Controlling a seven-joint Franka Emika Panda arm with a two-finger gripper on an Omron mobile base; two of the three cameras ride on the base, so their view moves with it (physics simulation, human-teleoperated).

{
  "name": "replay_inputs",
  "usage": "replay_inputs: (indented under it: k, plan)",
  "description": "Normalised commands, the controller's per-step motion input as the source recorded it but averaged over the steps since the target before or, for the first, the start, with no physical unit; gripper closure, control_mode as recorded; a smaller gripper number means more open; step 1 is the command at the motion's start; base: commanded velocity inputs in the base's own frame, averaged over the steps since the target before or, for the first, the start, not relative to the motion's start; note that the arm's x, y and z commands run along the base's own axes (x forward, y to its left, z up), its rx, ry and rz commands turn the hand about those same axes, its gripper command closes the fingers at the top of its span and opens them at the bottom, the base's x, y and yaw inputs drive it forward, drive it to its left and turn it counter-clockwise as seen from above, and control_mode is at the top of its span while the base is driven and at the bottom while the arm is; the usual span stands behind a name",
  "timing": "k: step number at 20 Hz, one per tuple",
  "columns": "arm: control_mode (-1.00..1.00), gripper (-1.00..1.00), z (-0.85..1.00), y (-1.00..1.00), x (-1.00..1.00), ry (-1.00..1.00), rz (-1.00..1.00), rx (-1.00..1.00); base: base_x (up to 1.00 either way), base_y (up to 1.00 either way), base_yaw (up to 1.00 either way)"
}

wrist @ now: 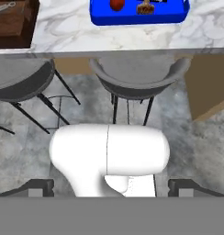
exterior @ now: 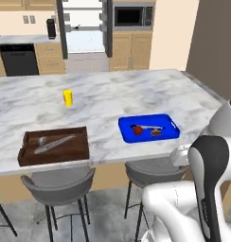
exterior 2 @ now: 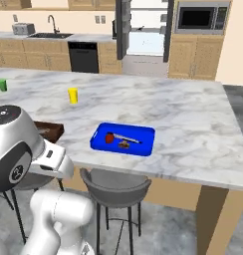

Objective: Gather the mushroom and bell pepper from the fridge and place them on a tray on the dining counter. Then gather the fishs from the fridge and place them on the other tray.

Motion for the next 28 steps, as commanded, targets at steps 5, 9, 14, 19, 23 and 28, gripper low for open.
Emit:
replay_inputs:
  k: [5,9,14,19,23,28]
  plan:
    - [1.00,-1.00,0.00,0.00,0.00,0.00,0.00,0.00,-0.12,-1.00,0.00]
    - [1.00,-1.00,0.00,0.00,0.00,0.00,0.00,0.00,-0.14,-1.00,0.00]
    - [1.00,-1.00,0.00,0.00,0.00,0.00,0.00,0.00,-0.08,-1.00,0.00]
    - [1.00,-1.00,0.00,0.00,0.00,0.00,0.00,0.00,-0.04,-1.00,0.00]
    - [1.00,-1.00,0.00,0.00,0.00,0.00,0.00,0.00,0.00,-1.00,0.00]
    - [1.00,-1.00,0.00,0.00,0.00,0.00,0.00,0.00,0.00,-1.00,0.00]
